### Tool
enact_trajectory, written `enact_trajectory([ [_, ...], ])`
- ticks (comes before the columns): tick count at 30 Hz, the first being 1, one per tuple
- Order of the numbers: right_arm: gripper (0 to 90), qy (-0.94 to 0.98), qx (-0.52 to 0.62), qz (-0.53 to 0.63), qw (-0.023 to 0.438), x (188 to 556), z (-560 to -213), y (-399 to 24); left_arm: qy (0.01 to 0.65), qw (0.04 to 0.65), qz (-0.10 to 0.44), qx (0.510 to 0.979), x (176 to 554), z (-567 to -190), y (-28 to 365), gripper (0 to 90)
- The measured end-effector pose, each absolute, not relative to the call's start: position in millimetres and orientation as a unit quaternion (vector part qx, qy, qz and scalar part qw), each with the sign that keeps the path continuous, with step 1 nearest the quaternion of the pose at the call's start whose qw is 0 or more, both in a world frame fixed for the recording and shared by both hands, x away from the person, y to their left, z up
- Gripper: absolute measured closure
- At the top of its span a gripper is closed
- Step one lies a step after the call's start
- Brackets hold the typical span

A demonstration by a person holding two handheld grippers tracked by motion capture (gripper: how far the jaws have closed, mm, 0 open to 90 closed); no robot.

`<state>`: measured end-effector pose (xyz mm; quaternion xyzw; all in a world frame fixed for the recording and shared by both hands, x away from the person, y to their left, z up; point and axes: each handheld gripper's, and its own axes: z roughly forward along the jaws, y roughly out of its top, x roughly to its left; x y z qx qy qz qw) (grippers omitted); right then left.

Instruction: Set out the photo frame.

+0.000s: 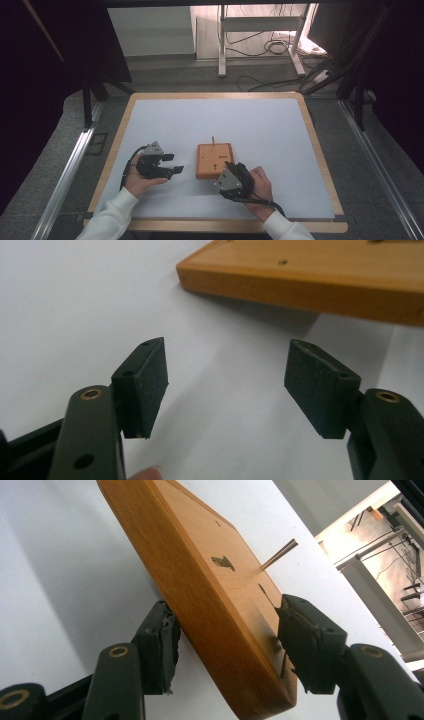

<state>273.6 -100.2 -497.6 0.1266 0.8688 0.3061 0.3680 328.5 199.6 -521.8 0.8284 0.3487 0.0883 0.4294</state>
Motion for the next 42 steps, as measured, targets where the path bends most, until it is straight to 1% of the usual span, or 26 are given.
enact_trajectory([
  [15,47.3,0.871,0.121,0.301,0.369,281.8,-485.5,-101.2,0.346,0.427,0.084,0.831,329.8,-524.7,199.4,33.8],
  [31,54.3,0.883,0.101,0.27,0.372,296.4,-466.5,-97.9,0.348,0.425,0.078,0.832,331.1,-526.3,200.4,33.8],
  [42,62.7,0.888,0.07,0.247,0.382,303.8,-459.0,-88.9,0.35,0.427,0.076,0.83,330.9,-526.6,200.8,33.8],
])
